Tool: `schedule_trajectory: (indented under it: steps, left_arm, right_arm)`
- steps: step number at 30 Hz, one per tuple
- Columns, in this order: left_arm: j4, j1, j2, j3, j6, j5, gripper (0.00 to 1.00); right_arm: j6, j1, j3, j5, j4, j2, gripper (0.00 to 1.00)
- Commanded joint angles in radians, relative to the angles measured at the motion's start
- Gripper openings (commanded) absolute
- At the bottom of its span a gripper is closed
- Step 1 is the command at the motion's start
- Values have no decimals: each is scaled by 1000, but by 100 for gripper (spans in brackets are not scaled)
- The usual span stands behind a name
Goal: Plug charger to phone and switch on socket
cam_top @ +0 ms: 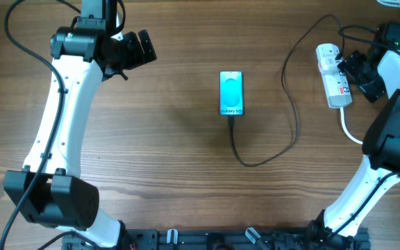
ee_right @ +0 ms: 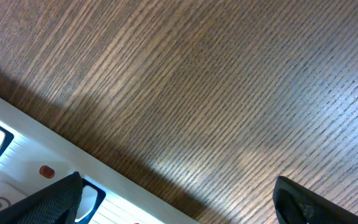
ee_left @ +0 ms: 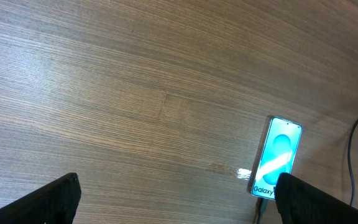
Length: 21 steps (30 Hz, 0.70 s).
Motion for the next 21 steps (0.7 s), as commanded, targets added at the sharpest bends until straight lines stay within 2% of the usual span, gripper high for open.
schedule_trajectory:
  steps: [1, 21]
  left_arm:
    - [0, 1, 6, -2, 15, -14, 100]
    - [0, 1, 6, -2, 16, -14, 100]
  right_arm:
    - [-55, 84, -6, -219, -6, 34, 99]
    - [-73, 84, -6, -289, -41, 34, 99]
